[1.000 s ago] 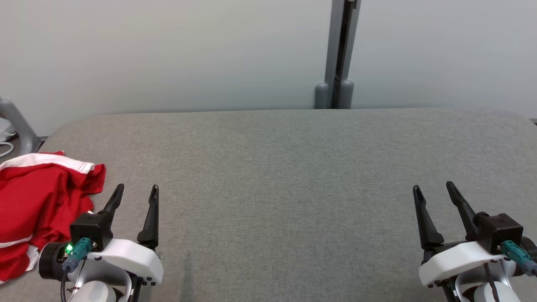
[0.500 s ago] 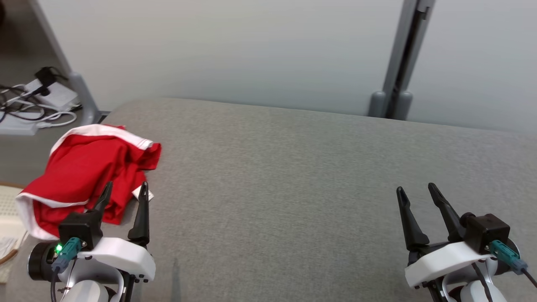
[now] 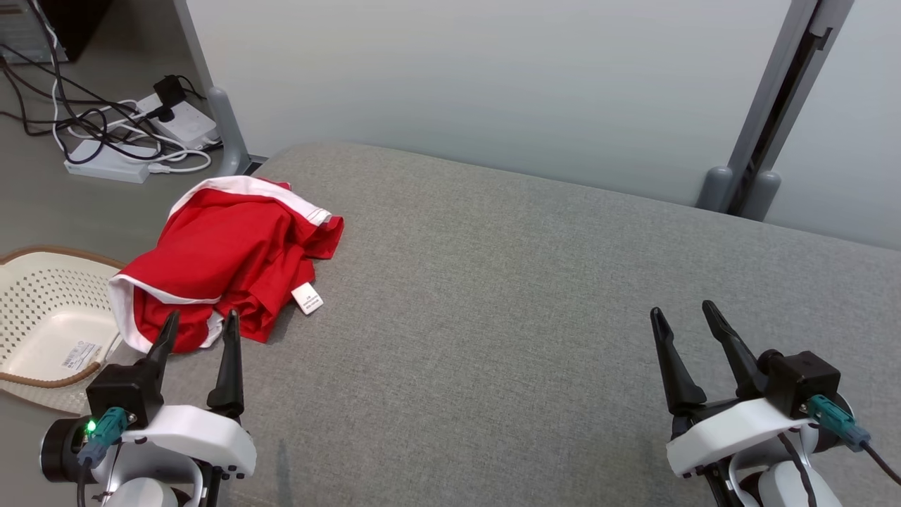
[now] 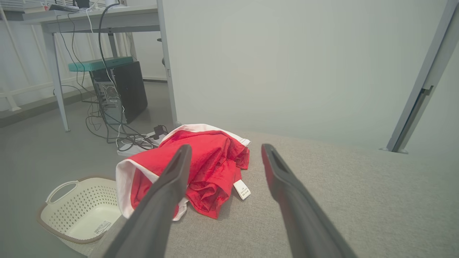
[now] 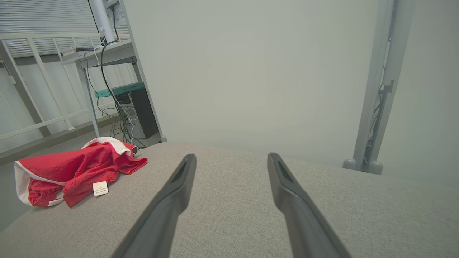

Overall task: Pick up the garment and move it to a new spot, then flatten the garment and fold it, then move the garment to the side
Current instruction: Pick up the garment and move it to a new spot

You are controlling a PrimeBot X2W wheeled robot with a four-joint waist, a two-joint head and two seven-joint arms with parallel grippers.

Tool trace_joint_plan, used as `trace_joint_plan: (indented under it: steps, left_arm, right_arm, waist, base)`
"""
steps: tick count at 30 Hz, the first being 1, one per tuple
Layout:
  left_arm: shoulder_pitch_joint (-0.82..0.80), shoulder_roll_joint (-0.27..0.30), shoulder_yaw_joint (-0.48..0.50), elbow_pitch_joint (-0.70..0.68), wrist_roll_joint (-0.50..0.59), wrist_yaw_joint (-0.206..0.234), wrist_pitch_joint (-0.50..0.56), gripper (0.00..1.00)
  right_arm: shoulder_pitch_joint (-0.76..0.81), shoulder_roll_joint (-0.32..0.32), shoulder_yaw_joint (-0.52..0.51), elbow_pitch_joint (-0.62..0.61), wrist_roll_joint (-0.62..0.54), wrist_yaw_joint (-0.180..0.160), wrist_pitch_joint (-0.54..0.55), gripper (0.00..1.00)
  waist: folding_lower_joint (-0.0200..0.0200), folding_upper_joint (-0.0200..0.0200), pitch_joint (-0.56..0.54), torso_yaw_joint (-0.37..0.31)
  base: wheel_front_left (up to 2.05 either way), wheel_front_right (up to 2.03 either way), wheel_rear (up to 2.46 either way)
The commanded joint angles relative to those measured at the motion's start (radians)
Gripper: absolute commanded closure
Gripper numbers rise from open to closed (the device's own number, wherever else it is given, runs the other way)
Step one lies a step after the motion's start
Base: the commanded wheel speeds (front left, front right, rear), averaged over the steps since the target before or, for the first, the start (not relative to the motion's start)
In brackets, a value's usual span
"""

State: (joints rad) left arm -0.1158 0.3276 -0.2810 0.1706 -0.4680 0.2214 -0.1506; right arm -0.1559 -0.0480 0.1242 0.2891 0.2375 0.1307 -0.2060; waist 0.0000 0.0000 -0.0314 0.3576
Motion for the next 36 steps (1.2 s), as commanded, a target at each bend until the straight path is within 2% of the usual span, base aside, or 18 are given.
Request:
trace_joint_plan:
  steps: [1,15,20,27,36]
  left_arm:
    - [0.005,0.002,0.002,-0.004,-0.004,0.005,-0.006,0.0]
    - [-0.013,0.011,-0.004,-0.006,-0.009,0.013,0.004,0.0]
    - [-0.068,0.034,0.005,-0.012,-0.01,0.004,0.028,0.0]
    - [-0.202,0.081,0.024,0.057,-0.075,-0.067,0.156,0.0]
    - [-0.396,0.104,0.047,0.342,-0.176,-0.178,0.272,0.0]
  right_arm:
    - [-0.013,-0.005,-0.001,0.003,0.0,0.0,-0.009,0.0]
    - [-0.027,-0.005,0.013,0.025,0.006,0.0,-0.018,0.0]
    - [-0.038,-0.005,0.009,0.025,0.003,0.0,-0.009,0.0]
    - [-0.071,-0.005,0.003,0.004,-0.021,0.0,0.016,0.0]
    - [-0.136,-0.005,0.013,-0.048,-0.066,0.0,0.062,0.0]
  waist:
    - [0.0,0.0,0.0,0.003]
    - [0.0,0.0,0.01,0.008]
    - [0.0,0.0,0.026,0.004]
    - [0.0,0.0,0.099,-0.035]
    - [0.0,0.0,0.239,-0.111]
  base:
    - [0.0,0.0,0.0]
    - [0.0,0.0,0.0]
    - [0.0,0.0,0.0]
    - [0.0,0.0,0.0]
    - [0.0,0.0,0.0]
